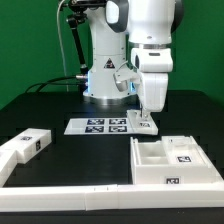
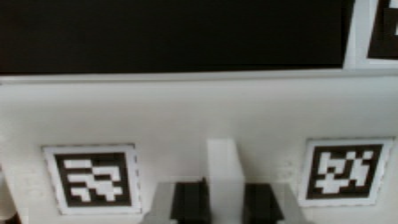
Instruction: Assemble cabinet
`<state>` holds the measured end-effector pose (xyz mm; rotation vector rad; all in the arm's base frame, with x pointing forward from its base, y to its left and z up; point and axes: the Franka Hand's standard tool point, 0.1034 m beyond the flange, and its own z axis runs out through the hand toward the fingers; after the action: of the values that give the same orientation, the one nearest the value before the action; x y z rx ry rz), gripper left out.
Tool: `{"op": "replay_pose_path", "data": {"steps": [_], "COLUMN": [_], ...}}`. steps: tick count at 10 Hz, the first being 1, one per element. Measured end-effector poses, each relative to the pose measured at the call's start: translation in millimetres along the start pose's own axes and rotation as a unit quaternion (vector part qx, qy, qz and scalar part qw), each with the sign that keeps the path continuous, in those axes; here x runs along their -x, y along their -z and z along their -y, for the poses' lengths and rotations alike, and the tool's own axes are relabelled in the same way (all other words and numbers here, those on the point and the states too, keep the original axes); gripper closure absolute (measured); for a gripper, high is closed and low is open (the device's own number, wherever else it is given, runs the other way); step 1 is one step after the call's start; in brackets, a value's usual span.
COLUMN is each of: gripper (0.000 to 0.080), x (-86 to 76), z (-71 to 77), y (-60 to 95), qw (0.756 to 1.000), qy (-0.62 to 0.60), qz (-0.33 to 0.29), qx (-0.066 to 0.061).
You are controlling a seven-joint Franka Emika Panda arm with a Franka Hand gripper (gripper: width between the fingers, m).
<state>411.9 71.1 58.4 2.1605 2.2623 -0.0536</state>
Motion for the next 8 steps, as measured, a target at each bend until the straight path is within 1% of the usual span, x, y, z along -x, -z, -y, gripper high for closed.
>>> {"op": "replay_pose_path", "data": {"steps": [1, 2, 3, 4, 7, 8], "gripper": [0.0730, 0.0730, 0.0730, 0.0730, 0.0730, 0.0730], "x": [0.7, 1.3, -0.9, -1.8, -1.0, 2.5], "z": [0.8, -2.6, -7.7, -7.5, -6.9, -8.8], "y": [-0.4, 1.2, 3.5, 3.5, 2.2, 1.1], "qw": [1.000, 1.000, 1.000, 0.999, 0.999, 0.999], "qy": [0.000, -0.004, -0.015, -0.023, -0.023, -0.026], "qz": [0.001, -0.002, -0.010, -0.011, -0.011, -0.007], "qx": [-0.002, 0.006, 0.024, 0.026, 0.025, 0.017]}}
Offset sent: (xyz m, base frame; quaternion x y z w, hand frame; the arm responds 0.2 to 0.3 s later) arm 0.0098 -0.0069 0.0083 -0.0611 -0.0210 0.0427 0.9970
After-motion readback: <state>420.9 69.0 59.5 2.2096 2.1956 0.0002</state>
